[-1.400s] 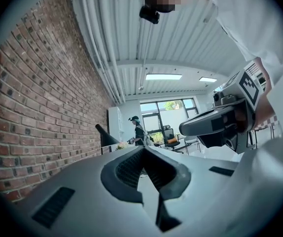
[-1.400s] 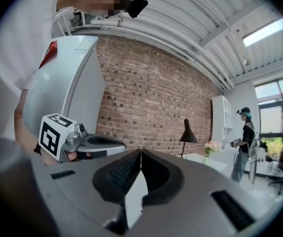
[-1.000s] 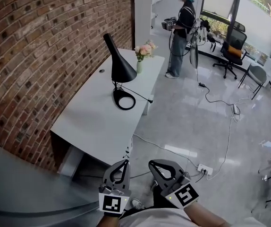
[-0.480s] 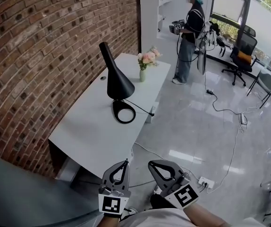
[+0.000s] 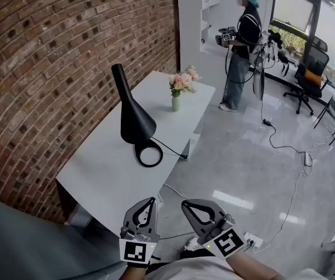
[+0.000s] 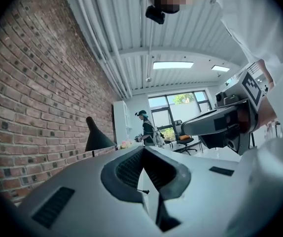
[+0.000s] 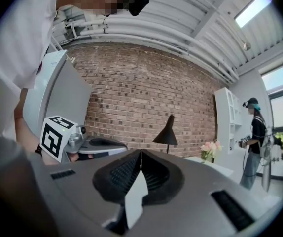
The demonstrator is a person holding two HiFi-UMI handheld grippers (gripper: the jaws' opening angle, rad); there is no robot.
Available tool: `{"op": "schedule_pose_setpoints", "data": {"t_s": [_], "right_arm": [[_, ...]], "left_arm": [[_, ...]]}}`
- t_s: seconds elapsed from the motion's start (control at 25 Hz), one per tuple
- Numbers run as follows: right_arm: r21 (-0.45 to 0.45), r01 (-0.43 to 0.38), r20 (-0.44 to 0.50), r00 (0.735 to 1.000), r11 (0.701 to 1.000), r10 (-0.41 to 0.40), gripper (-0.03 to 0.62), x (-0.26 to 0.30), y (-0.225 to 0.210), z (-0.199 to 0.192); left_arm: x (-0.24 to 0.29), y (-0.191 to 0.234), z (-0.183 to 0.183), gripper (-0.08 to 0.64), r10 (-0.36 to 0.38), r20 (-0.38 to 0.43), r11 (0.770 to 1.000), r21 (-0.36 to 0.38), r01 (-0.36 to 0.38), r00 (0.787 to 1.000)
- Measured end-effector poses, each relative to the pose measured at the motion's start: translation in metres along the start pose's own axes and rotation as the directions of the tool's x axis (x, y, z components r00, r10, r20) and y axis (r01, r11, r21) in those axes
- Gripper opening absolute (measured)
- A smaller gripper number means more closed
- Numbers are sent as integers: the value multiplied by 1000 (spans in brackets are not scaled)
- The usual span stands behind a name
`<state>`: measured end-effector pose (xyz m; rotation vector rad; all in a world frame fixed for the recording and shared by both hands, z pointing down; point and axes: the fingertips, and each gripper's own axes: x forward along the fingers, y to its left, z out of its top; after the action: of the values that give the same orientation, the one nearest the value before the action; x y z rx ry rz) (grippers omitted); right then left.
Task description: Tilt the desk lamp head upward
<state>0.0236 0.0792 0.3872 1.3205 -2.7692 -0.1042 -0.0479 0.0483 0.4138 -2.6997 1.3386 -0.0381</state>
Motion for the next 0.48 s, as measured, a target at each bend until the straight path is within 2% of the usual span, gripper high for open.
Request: {"op": "schedule_pose_setpoints", "data": {"t_s": [0.28, 0.48], "right_arm": [[34, -47, 11, 999, 998, 47, 18, -2, -42, -10], [52, -75, 37, 997, 996, 73, 18, 3, -56, -9]], "left_arm": [[36, -10, -1, 8, 52, -20, 998, 19, -52, 998], [44, -10, 2, 8, 81, -43, 996, 39, -79, 996]]}}
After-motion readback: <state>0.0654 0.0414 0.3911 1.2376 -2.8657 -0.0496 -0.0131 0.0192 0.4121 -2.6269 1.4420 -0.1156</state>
